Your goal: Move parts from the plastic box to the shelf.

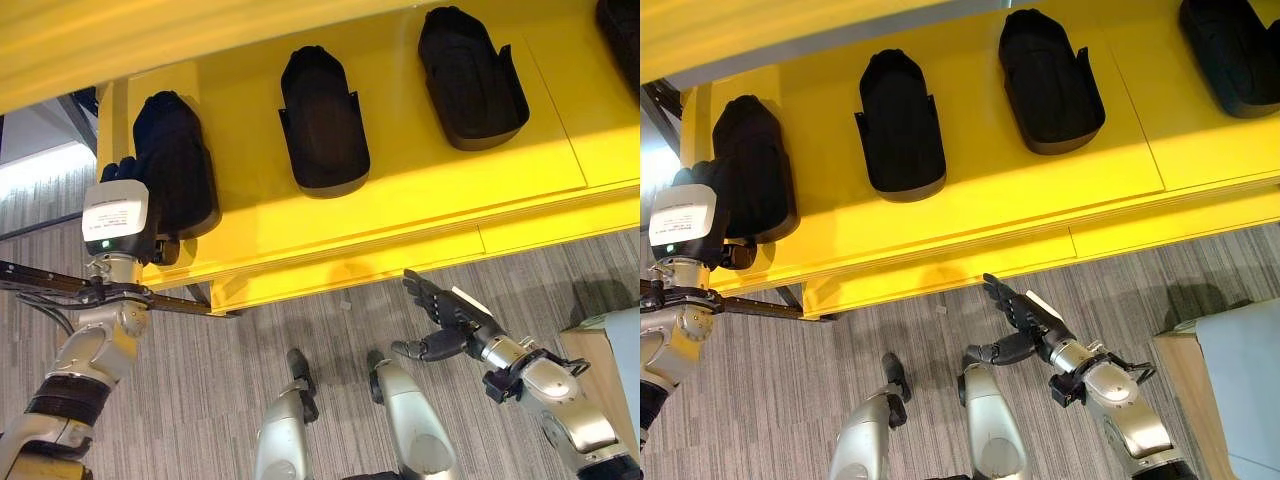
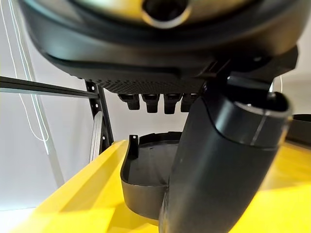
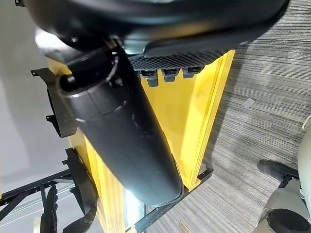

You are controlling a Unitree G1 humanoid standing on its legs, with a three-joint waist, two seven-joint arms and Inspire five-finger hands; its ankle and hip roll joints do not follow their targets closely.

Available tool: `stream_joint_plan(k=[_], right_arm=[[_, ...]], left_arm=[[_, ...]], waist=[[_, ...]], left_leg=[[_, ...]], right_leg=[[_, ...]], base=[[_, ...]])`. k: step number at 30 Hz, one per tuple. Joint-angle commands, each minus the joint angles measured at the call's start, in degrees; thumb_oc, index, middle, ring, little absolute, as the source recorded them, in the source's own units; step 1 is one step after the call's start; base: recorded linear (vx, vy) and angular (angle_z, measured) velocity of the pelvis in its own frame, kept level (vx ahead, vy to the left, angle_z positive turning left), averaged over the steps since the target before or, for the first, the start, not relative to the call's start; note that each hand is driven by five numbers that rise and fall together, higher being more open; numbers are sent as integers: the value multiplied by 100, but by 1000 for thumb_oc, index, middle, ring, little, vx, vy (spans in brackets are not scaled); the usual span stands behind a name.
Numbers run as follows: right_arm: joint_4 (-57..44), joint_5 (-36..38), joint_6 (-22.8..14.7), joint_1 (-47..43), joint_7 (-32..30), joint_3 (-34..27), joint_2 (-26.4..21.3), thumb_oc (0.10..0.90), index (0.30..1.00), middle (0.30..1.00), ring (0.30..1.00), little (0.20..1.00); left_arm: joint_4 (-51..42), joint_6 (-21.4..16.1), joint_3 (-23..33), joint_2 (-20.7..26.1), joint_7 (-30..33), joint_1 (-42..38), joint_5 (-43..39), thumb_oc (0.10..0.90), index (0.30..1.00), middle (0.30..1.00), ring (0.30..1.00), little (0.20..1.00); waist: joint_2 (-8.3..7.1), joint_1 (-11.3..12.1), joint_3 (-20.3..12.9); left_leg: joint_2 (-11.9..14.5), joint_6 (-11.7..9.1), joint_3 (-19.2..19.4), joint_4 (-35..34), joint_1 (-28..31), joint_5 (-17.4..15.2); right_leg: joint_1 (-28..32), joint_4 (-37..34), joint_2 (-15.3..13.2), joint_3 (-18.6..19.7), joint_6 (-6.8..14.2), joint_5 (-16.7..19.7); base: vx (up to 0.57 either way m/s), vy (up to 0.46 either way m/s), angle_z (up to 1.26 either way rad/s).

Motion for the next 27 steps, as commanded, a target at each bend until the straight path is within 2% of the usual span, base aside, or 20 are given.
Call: stream_joint_plan(k=[1,6,17,27], right_arm=[[-623,307,-365,-247,98,-53,5,900,1000,1000,1000,1000],[-635,296,-353,-237,115,-76,6,900,1000,1000,1000,1000],[-629,323,-332,-270,91,-69,-28,900,1000,1000,1000,1000],[-625,353,-307,-309,171,-62,-97,900,1000,1000,1000,1000]], left_arm=[[12,261,234,186,471,-490,-137,900,1000,1000,1000,1000],[72,476,289,187,439,-416,-92,900,1000,1000,1000,1000],[162,465,229,197,394,-493,-52,900,1000,1000,1000,1000],[335,476,-57,221,304,-826,-42,900,1000,1000,1000,1000]], waist=[[-181,-180,-396],[-175,-173,-394],[-182,-174,-398],[-208,-240,-405]], left_leg=[[62,141,-178,471,82,-595],[55,142,-181,470,88,-596],[60,140,-181,485,84,-587],[62,141,-151,497,91,-591]], right_leg=[[136,-75,-448,-430,116,82],[146,-85,-455,-432,119,84],[166,-101,-459,-438,110,98],[151,-73,-449,-416,113,99]], base=[[-4,2,-4],[3,4,-2],[0,0,0],[0,0,0]])
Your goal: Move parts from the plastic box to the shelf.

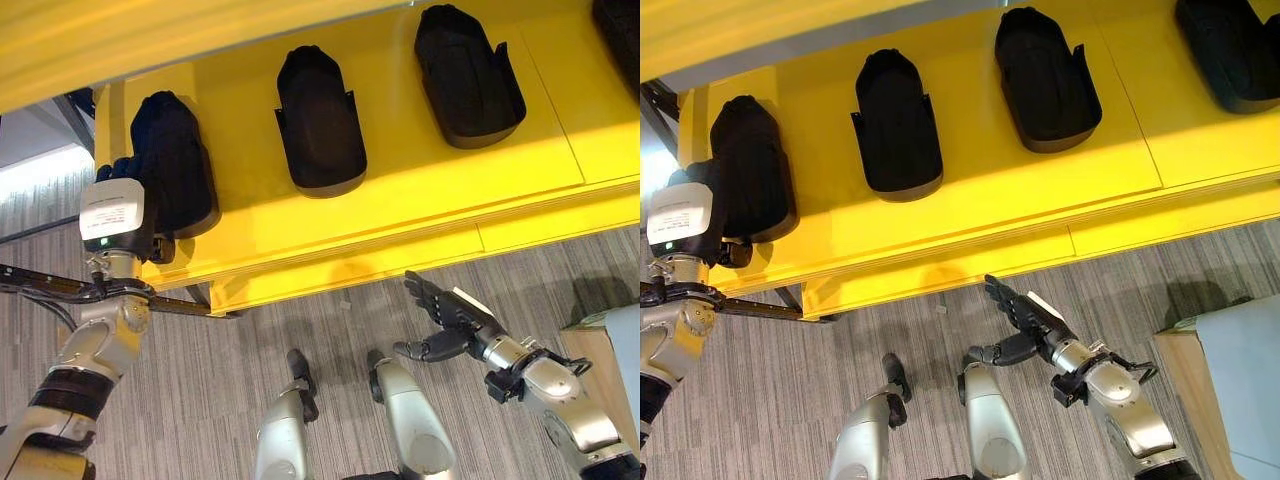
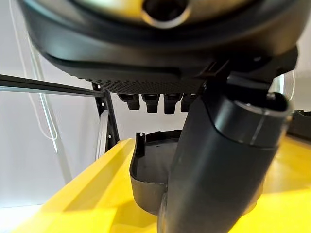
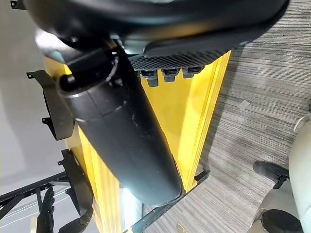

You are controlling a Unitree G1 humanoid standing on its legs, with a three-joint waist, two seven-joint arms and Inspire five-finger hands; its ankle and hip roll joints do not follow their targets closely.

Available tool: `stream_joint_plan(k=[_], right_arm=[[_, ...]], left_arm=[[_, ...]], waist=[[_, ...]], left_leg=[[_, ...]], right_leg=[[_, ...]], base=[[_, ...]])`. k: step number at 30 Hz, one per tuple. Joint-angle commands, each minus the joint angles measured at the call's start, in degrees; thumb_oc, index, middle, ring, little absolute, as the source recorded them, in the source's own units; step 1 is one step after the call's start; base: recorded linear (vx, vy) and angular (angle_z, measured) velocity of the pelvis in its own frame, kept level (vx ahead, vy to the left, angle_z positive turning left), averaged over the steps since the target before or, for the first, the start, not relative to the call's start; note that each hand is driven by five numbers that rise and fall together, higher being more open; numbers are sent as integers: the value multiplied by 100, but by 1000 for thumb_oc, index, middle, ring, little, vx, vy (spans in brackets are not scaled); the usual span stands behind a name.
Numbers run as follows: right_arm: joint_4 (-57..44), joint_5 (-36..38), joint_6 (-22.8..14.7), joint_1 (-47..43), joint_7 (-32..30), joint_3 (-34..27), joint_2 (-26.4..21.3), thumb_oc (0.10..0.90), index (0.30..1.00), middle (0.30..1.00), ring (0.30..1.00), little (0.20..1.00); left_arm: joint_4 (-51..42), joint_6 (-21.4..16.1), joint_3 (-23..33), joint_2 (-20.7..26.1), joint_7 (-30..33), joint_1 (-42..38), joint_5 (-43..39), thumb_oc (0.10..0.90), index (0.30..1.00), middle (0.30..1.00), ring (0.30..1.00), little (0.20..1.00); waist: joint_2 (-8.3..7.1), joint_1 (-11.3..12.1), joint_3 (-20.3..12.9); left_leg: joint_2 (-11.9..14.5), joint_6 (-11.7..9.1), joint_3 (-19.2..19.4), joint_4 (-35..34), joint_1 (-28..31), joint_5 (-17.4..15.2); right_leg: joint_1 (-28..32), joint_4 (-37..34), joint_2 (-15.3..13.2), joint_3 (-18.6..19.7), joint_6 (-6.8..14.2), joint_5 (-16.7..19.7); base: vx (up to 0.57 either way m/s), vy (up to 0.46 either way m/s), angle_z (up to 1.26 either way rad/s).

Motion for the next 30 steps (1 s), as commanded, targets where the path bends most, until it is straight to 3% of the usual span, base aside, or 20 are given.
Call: stream_joint_plan(k=[1,24,30], right_arm=[[-626,371,-376,-318,145,-46,-21,900,1000,1000,1000,1000],[-683,398,-280,-339,185,-61,-103,900,1000,1000,1000,1000],[-676,376,-305,-332,168,-62,-74,900,1000,1000,1000,1000]], left_arm=[[213,150,78,213,354,-661,94,900,1000,1000,1000,1000],[455,700,-105,99,259,-866,89,900,1000,1000,1000,1000],[447,1058,-28,81,79,-701,164,900,1000,1000,1000,1000]], waist=[[-210,-208,-410],[-202,-289,-413],[-188,-262,-399]], left_leg=[[65,146,-190,456,105,-584],[81,146,-145,490,156,-617],[66,148,-159,471,160,-605]], right_leg=[[182,-129,-446,-422,155,85],[202,-102,-465,-380,151,63],[213,-122,-468,-392,150,72]], base=[[0,0,0],[0,0,0],[0,0,0]])
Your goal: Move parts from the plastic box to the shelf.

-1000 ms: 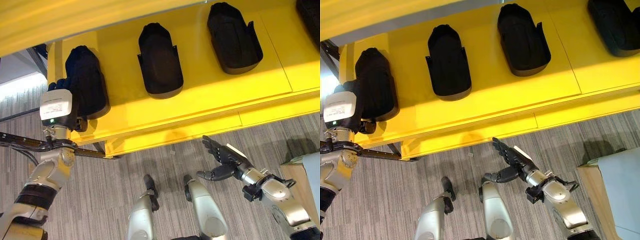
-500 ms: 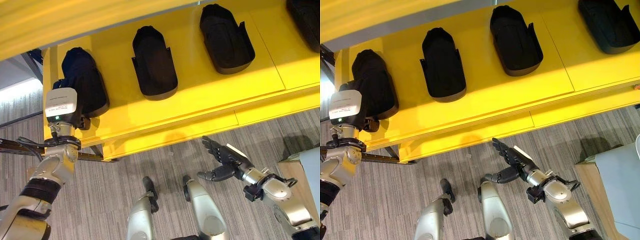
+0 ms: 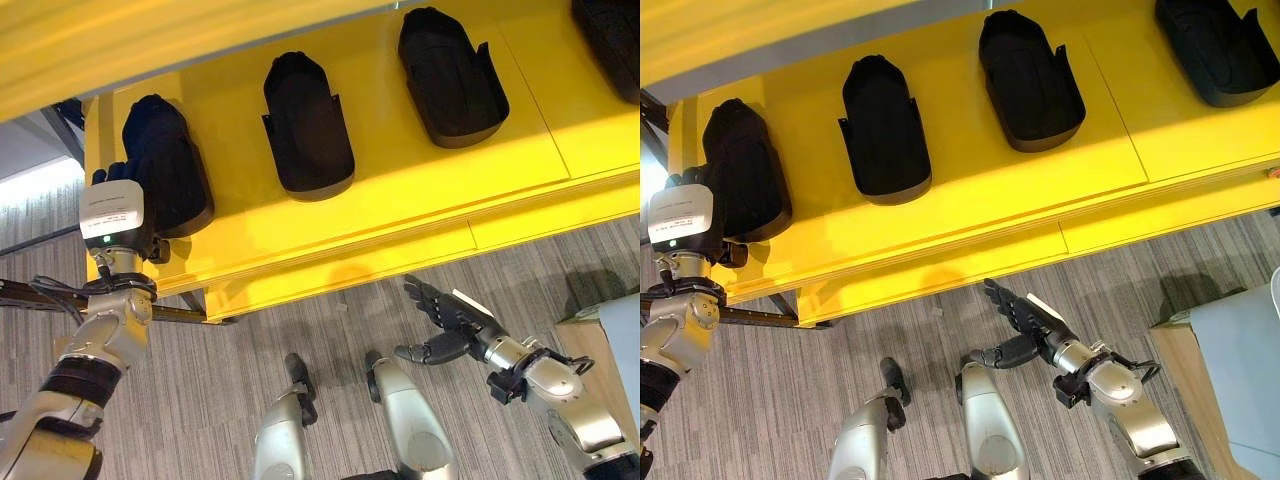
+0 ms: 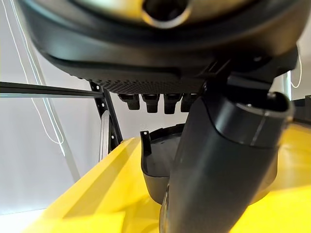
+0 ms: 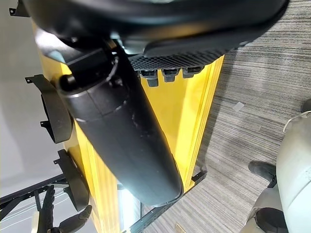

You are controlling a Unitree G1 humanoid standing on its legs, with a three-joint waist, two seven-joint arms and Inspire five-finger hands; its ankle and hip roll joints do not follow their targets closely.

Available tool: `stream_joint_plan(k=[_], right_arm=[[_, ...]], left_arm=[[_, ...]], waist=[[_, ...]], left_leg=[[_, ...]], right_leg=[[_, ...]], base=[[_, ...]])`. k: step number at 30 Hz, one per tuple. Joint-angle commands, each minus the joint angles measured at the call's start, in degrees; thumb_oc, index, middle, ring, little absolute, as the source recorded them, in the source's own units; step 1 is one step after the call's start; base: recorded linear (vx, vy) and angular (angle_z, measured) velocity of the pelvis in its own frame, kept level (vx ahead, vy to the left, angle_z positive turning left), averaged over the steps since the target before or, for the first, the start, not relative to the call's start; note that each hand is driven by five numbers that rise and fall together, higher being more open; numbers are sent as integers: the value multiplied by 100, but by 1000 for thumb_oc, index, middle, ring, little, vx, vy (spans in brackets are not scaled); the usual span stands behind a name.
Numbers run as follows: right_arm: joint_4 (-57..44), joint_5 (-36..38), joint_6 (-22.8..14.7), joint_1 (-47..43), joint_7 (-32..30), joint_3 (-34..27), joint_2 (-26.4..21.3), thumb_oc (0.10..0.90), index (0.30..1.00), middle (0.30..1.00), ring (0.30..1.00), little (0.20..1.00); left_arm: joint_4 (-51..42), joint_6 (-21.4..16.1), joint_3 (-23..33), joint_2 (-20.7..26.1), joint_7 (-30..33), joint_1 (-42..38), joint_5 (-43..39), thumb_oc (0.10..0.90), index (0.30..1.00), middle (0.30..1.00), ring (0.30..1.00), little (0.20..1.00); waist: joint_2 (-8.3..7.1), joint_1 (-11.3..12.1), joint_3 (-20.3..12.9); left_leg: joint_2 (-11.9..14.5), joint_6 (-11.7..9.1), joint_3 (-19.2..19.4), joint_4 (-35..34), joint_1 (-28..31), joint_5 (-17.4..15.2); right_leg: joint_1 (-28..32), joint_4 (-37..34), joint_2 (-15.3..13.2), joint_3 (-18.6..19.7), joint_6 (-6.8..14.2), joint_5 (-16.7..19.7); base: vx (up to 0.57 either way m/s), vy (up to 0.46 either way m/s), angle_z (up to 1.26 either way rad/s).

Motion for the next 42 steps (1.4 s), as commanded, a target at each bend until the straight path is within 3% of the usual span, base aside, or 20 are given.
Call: stream_joint_plan(k=[1,4,12,42], right_arm=[[-652,370,-406,-341,42,-53,23,900,1000,1000,1000,1000],[-653,375,-391,-353,41,-46,14,900,1000,1000,1000,1000],[-647,394,-426,-352,-2,-14,39,900,1000,1000,1000,1000],[-674,442,-339,-417,32,39,-37,900,1000,1000,1000,1000]], left_arm=[[105,500,442,189,180,-265,154,900,1000,1000,1000,1000],[185,579,449,214,226,-270,115,900,1000,1000,1000,1000],[-13,292,482,180,256,-310,20,900,1000,1000,1000,1000],[404,765,178,48,376,-846,-56,900,1000,1000,1000,1000]], waist=[[-155,-123,-404],[-158,-120,-401],[-190,-91,-404],[-222,-199,-440]], left_leg=[[63,154,-193,478,69,-585],[67,157,-189,472,79,-580],[72,165,-194,470,77,-585],[102,149,-129,478,142,-593]], right_leg=[[158,-135,-471,-419,152,82],[175,-147,-474,-423,156,92],[207,-185,-461,-439,152,106],[288,-247,-443,-386,166,134]], base=[[0,0,0],[0,0,0],[0,0,0],[0,0,0]])
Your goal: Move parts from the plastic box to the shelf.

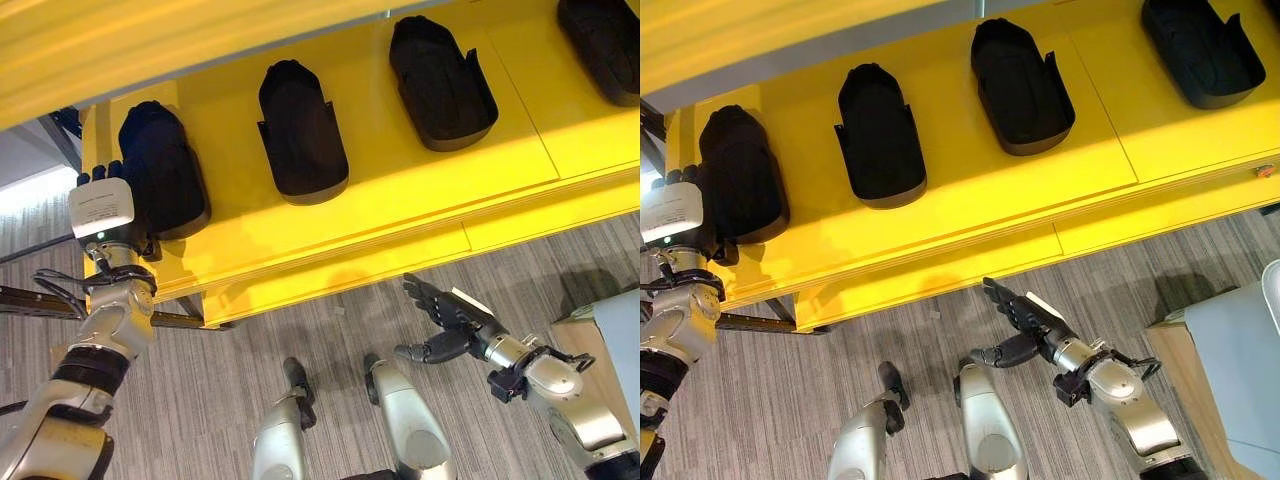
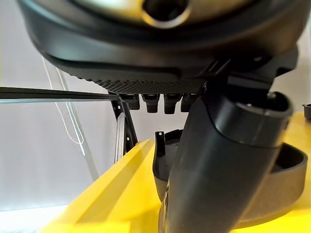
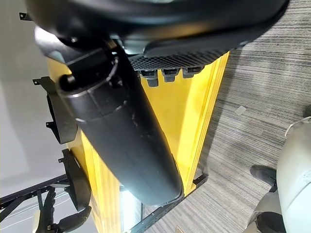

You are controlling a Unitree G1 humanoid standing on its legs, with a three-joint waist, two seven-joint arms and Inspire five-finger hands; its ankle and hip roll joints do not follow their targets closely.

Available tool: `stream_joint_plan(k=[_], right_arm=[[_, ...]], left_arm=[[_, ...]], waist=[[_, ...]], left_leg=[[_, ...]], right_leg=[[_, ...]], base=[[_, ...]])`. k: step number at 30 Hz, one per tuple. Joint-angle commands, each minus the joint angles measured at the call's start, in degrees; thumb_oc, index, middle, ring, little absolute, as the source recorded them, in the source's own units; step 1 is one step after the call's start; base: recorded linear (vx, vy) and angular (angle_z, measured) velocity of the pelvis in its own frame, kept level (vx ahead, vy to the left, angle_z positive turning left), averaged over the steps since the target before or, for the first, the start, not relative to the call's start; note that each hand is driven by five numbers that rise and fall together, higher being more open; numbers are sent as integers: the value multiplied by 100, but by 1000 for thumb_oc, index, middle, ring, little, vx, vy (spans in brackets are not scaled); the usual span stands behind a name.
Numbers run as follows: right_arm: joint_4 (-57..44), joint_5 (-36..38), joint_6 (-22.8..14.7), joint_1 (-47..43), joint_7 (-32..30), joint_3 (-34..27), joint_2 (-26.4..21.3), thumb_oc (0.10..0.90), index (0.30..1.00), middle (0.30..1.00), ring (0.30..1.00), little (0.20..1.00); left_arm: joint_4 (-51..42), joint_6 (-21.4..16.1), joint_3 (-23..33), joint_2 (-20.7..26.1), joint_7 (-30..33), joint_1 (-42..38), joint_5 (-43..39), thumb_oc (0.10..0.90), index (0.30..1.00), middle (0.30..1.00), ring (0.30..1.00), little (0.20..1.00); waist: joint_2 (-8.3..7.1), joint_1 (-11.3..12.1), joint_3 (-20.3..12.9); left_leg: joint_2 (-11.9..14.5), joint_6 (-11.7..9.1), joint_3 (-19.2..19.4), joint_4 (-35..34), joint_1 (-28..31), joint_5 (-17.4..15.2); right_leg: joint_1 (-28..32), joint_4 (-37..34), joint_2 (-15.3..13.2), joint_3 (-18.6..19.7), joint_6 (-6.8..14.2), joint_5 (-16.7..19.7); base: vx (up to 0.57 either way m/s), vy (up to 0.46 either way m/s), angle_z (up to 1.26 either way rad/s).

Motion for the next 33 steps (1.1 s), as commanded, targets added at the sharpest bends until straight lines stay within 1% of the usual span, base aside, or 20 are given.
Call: stream_joint_plan(k=[1,5,10,12,18,21,27,33], right_arm=[[-631,445,-357,-359,61,-14,19,900,1000,1000,1000,1000],[-646,451,-334,-356,63,-29,12,900,1000,1000,1000,1000],[-665,450,-317,-358,48,-11,23,900,1000,1000,1000,1000],[-633,440,-340,-385,10,28,41,900,1000,1000,1000,1000],[-638,463,-323,-399,-11,26,13,900,1000,1000,1000,1000],[-640,442,-329,-380,29,9,8,900,1000,1000,1000,1000],[-625,468,-363,-400,20,49,-25,900,1000,1000,1000,1000],[-649,478,-310,-430,16,22,-49,900,1000,1000,1000,1000]], left_arm=[[29,300,189,198,410,-452,-20,900,1000,1000,1000,1000],[-29,413,194,221,388,-458,23,900,1000,1000,1000,1000],[3,411,177,211,423,-474,-10,900,1000,1000,1000,1000],[-34,476,164,206,365,-483,26,900,1000,1000,1000,1000],[8,441,150,190,433,-508,-19,900,1000,1000,1000,1000],[-37,486,146,175,435,-509,-9,900,1000,1000,1000,1000],[114,370,29,217,474,-737,-114,900,1000,1000,1000,1000],[34,532,-50,181,432,-907,-52,900,1000,1000,1000,1000]], waist=[[-184,-99,-439],[-182,-98,-434],[-179,-96,-438],[-179,-90,-440],[-188,-103,-431],[-187,-113,-439],[-188,-145,-450],[-192,-172,-431]], left_leg=[[91,157,-126,482,40,-580],[86,157,-134,488,42,-585],[91,158,-139,501,42,-596],[91,155,-145,483,45,-588],[102,157,-124,493,43,-598],[92,159,-126,493,46,-601],[104,151,-99,459,68,-582],[108,149,-81,435,94,-573]], right_leg=[[160,-200,-458,-380,166,128],[156,-178,-464,-383,163,113],[166,-168,-470,-384,159,99],[175,-186,-457,-389,162,104],[150,-166,-457,-382,157,97],[164,-175,-457,-375,154,93],[178,-207,-452,-364,168,116],[205,-252,-445,-343,168,134]], base=[[0,0,0],[0,0,0],[0,0,0],[0,0,0],[0,0,0],[0,0,0],[0,0,0],[0,0,0]])
